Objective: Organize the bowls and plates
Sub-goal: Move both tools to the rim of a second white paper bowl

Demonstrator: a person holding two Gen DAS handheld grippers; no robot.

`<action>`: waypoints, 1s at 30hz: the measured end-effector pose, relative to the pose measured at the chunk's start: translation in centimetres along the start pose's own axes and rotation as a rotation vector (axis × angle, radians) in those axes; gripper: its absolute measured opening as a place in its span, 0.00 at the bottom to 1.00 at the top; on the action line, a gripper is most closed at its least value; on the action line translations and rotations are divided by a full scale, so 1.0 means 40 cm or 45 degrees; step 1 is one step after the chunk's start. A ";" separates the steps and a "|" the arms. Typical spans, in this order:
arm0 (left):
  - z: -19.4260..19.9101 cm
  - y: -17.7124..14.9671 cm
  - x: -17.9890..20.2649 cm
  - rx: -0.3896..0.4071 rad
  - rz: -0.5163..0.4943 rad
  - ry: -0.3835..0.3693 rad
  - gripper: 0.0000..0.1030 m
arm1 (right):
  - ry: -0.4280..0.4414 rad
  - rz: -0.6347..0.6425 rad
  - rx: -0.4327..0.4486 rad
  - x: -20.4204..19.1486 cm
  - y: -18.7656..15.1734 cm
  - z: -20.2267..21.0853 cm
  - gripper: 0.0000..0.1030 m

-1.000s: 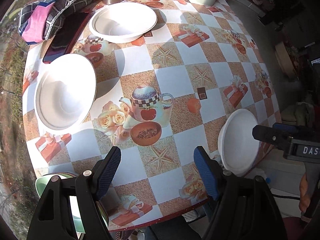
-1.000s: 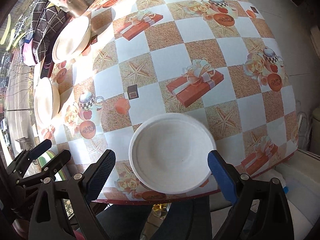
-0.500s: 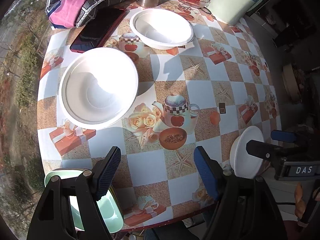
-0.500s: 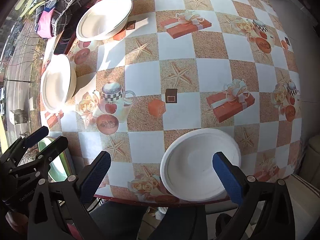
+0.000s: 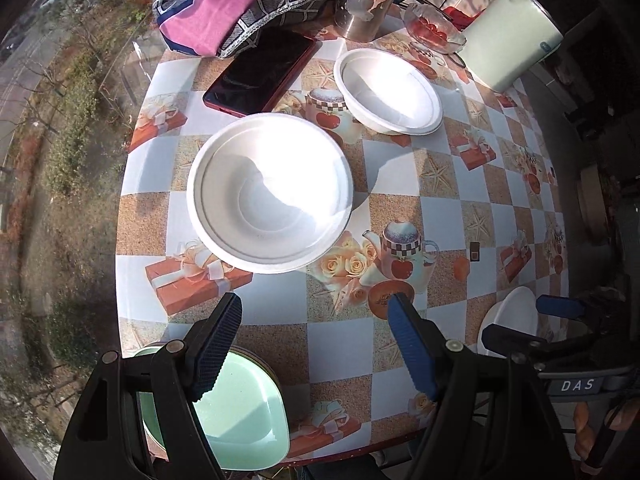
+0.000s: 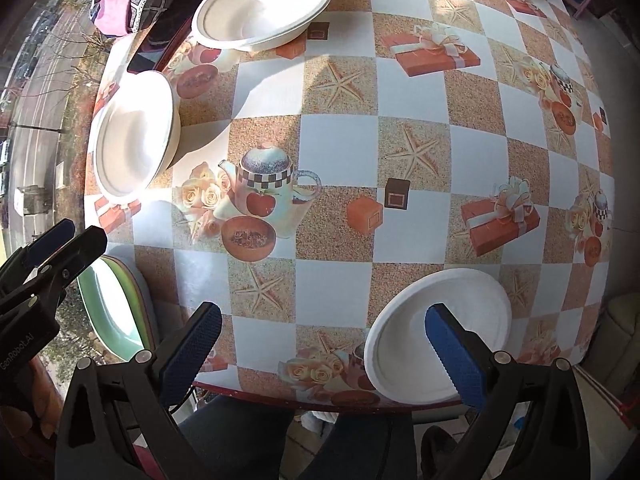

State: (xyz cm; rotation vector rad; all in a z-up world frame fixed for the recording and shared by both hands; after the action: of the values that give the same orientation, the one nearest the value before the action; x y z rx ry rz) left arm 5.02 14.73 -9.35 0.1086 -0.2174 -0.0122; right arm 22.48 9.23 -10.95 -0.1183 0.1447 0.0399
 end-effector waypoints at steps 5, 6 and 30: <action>0.014 0.027 -0.041 0.033 0.045 0.014 0.76 | 0.010 0.034 -0.002 -0.039 0.024 -0.010 1.00; 0.016 0.033 -0.050 0.041 0.052 0.021 0.76 | 0.013 0.042 -0.002 -0.047 0.030 -0.012 1.00; -0.121 0.181 -0.217 0.026 0.195 0.217 0.76 | 0.060 0.064 0.050 -0.186 0.315 -0.094 1.00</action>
State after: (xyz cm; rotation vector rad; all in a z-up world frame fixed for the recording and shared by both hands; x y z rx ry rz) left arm -2.40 22.66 -15.12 0.1124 -0.0554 0.1512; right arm 13.97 21.05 -15.00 -0.0764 0.1954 0.0845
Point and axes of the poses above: each gripper's, at about its wrist camera, not at the fingertips, and z roughly against the way its jaws point, x to its right, y to its top, the point moved 10 cm from there along -z, roughly the way its jaws point, and after that the axes turned 10 degrees about z, right-handed, at the moved point
